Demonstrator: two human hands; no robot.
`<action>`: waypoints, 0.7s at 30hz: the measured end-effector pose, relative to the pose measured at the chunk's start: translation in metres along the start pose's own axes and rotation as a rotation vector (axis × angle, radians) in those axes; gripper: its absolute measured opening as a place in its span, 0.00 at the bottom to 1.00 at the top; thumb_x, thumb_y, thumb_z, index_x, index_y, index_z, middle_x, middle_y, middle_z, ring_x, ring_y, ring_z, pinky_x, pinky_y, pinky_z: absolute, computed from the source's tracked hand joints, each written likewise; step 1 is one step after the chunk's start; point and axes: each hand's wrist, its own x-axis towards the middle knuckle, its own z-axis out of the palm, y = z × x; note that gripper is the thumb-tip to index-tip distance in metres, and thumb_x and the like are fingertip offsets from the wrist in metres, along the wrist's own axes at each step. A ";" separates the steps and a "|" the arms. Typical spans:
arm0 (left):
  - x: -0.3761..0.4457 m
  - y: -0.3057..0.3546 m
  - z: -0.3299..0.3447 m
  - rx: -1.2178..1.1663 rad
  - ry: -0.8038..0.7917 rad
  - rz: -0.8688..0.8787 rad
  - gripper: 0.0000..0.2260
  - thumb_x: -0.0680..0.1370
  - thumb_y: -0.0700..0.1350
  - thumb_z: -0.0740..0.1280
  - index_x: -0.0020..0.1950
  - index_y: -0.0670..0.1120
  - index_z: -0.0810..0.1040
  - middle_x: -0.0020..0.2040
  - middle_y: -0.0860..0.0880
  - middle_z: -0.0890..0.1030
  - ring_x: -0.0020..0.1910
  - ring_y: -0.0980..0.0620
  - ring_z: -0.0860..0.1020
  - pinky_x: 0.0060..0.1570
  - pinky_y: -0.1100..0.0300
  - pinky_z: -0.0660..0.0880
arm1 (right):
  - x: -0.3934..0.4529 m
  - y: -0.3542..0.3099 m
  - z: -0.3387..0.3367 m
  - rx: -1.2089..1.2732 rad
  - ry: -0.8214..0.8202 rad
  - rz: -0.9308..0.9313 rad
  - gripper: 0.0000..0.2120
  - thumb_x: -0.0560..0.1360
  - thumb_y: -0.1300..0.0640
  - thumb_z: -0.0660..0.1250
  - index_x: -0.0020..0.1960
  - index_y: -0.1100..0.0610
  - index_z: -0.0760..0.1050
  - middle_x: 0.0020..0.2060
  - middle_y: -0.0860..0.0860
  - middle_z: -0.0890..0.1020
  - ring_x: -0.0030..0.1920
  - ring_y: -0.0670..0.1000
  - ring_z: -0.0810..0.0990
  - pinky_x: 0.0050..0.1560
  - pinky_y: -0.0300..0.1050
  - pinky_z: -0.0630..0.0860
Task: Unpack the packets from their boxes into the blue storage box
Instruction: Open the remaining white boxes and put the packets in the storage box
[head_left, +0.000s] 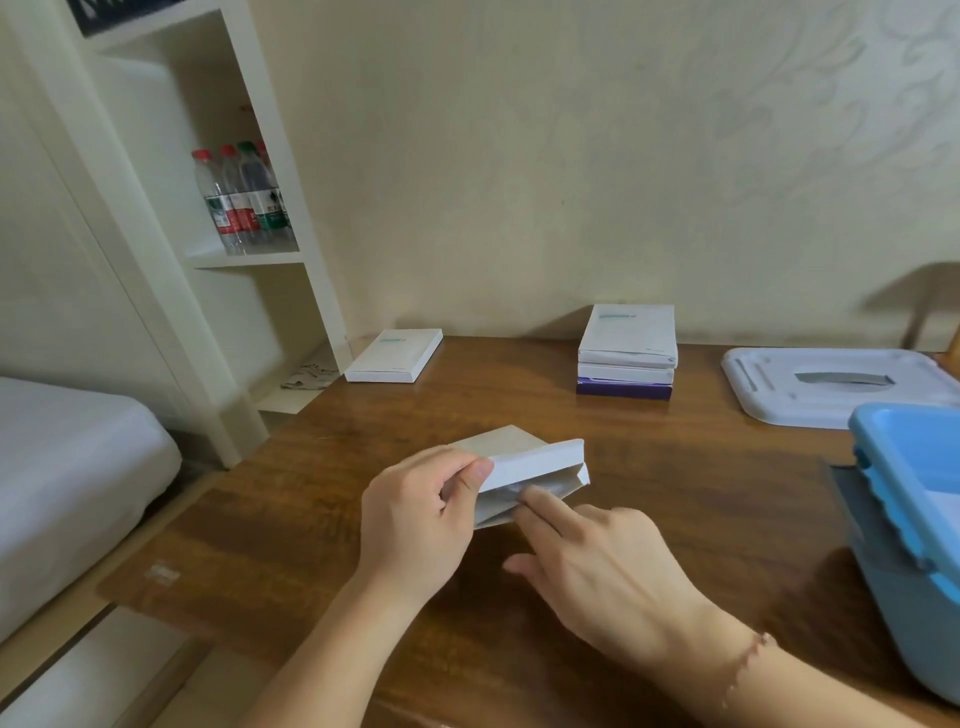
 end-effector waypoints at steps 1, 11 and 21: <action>0.000 -0.003 0.000 0.006 -0.020 0.005 0.14 0.79 0.53 0.64 0.47 0.47 0.86 0.43 0.53 0.85 0.42 0.58 0.81 0.37 0.67 0.78 | -0.009 0.002 -0.001 -0.028 0.055 -0.033 0.10 0.77 0.51 0.65 0.49 0.55 0.81 0.49 0.51 0.83 0.27 0.51 0.76 0.21 0.45 0.70; -0.018 -0.008 0.014 0.020 -0.193 0.090 0.16 0.78 0.59 0.63 0.47 0.52 0.86 0.46 0.57 0.85 0.46 0.61 0.82 0.36 0.66 0.80 | -0.039 0.026 0.007 -0.086 0.130 -0.082 0.11 0.64 0.61 0.75 0.44 0.50 0.79 0.29 0.46 0.75 0.32 0.53 0.71 0.24 0.45 0.67; -0.021 -0.006 0.018 0.151 -0.464 0.007 0.18 0.76 0.65 0.59 0.54 0.58 0.82 0.54 0.63 0.81 0.53 0.65 0.75 0.51 0.67 0.76 | -0.053 0.028 -0.015 0.006 0.356 -0.059 0.07 0.78 0.57 0.62 0.45 0.53 0.79 0.47 0.49 0.84 0.48 0.55 0.80 0.47 0.52 0.76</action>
